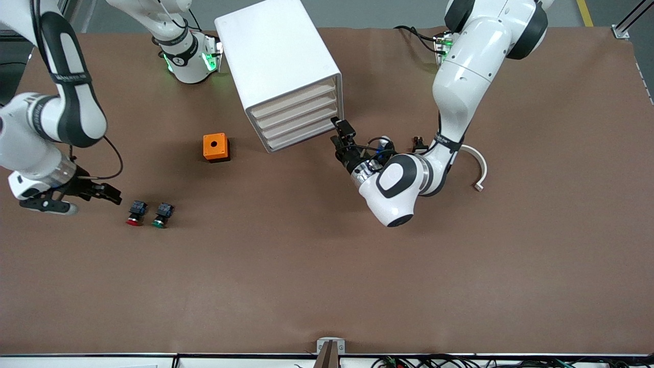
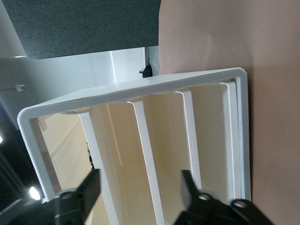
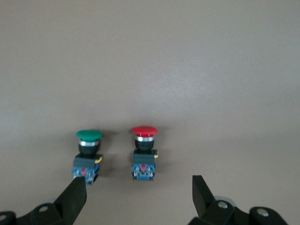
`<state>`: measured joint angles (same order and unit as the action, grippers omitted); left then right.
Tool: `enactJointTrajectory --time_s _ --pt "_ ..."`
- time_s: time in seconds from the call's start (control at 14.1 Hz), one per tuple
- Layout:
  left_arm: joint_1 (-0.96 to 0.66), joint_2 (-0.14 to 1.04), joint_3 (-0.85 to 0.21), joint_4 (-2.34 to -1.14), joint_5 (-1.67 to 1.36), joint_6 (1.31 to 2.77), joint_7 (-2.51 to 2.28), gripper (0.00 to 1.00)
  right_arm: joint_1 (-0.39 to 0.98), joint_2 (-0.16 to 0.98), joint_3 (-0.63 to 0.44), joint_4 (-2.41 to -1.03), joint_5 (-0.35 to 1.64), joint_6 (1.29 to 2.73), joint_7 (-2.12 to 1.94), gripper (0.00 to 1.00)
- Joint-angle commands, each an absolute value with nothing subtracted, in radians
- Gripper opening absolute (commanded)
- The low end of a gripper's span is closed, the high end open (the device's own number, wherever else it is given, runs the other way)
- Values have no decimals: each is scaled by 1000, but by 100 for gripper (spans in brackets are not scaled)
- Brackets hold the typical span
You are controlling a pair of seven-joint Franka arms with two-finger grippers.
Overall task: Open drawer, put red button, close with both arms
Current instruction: 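Reach the right gripper to the red button while the left gripper reaches the drawer, then grasp the red button with the right gripper while the left gripper pulls the drawer open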
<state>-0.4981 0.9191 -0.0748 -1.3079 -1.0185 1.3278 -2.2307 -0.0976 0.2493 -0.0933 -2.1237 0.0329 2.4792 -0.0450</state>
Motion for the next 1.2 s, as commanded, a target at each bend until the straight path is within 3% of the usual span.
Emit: enactJointTrajectory --time_s 0.0,0.28,0.57,0.85,0.99,1.13 --pt "-528 948 -71 -1287 -1060 1310 -2249 72 -80 320 -97 -2118 11 2539 31 100" --pt "-574 960 -71 -1305 -1062 1310 -2246 72 -90 414 -98 -2118 9 2634 34 100" --pt "-627 963 -71 -1321 -1062 1307 -2250 71 -89 436 -98 -2148 11 2661 96 100" --pt "-652 963 -72 -1324 -1062 1293 -2250 25 -87 442 -98 -2164 11 2666 97 100" --pt "-643 963 -72 -1324 -1063 1293 -2249 12 -87 446 -97 -2167 11 2663 97 100" --pt "-634 962 -71 -1322 -1065 1293 -2246 10 -87 451 -97 -2169 11 2660 97 100"
